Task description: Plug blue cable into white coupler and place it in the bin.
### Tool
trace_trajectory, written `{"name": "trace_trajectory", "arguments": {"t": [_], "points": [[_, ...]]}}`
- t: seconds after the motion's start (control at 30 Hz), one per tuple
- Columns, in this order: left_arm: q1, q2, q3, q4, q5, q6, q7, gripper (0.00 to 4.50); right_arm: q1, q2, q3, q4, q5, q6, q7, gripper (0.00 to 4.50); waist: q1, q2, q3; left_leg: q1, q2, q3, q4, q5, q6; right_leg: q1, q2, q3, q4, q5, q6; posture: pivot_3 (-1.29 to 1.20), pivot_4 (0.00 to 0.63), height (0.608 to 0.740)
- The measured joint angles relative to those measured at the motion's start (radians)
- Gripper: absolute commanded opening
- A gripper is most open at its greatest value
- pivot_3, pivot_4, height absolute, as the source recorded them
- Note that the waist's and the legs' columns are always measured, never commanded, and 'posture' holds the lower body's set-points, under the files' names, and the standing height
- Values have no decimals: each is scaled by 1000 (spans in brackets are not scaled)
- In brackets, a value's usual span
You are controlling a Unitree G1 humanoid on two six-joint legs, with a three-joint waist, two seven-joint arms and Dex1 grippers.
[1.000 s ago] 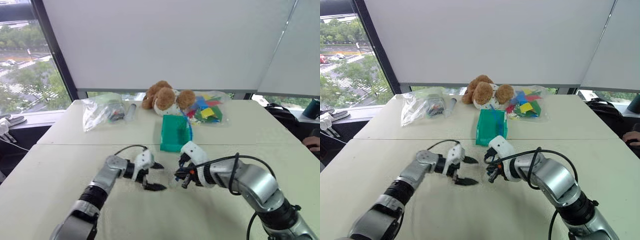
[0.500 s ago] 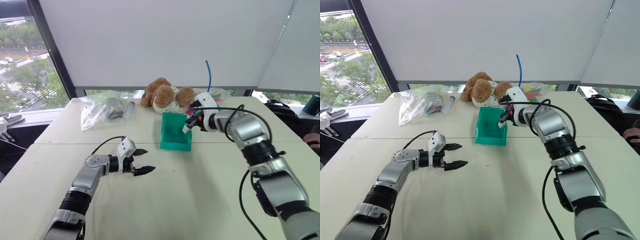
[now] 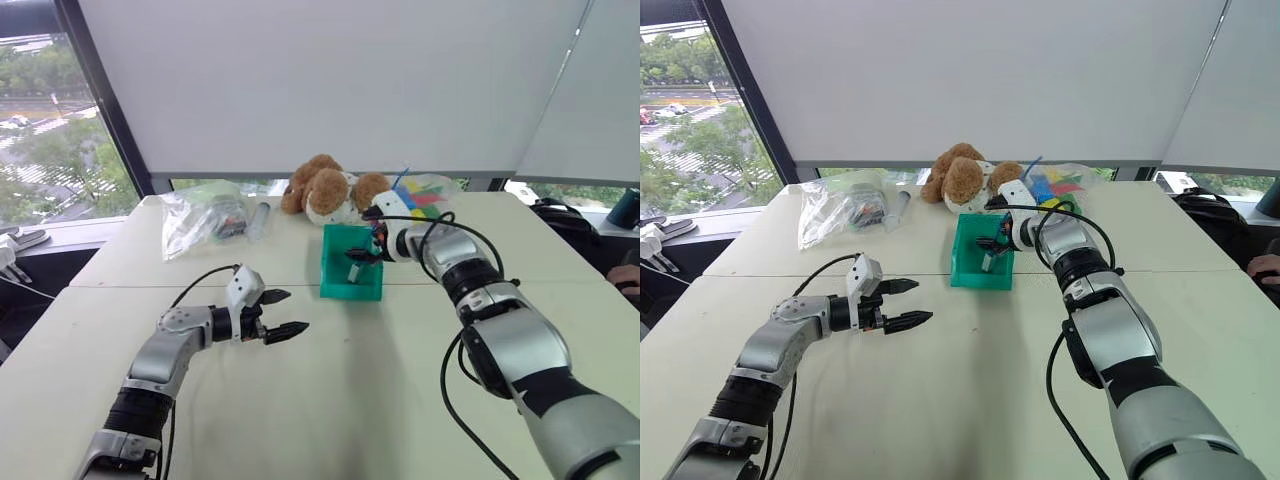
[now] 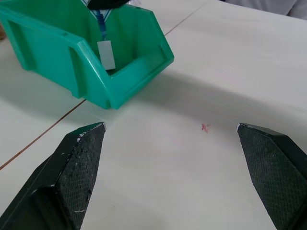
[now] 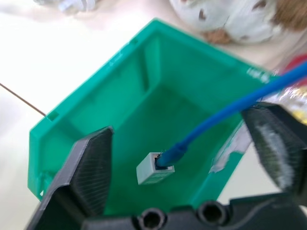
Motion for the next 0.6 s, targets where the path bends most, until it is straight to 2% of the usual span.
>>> {"name": "trace_trajectory", "arguments": {"t": [0.07,0.17,0.3,0.4,0.47,0.6], "points": [[7,2,0,-4,-2,7,0,4500,-4,-39,-2,-66,-7,25,42,4446,3,0,0,0,0,-1,0,0,0,0,0,0,0,0,0,0,150,740],[24,19,0,-19,-8,20,-6,4500,50,-185,-3,-332,-2,121,163,4446,14,1,2,-1,-1,-3,0,0,0,0,0,0,0,0,0,0,150,740],[36,56,5,-40,-15,28,-14,4500,293,-428,-69,-781,73,298,318,4446,29,0,2,-1,-1,-3,0,-1,2,2,1,0,-2,0,0,0,150,740],[45,95,15,-70,-37,50,-24,4500,519,-551,-164,-1085,204,444,418,4446,28,2,4,-1,0,-2,1,-1,2,1,1,0,-2,0,0,0,150,740],[48,117,25,-94,-55,69,-26,4500,608,-608,-243,-1233,283,530,443,4446,22,3,5,0,1,-1,1,-1,2,1,1,0,-2,0,0,0,150,740],[62,160,60,-159,-100,119,-21,4500,809,-668,-462,-1482,413,697,442,4446,24,-1,7,7,4,-2,2,-1,2,9,4,1,-1,0,-1,0,150,740]]}}
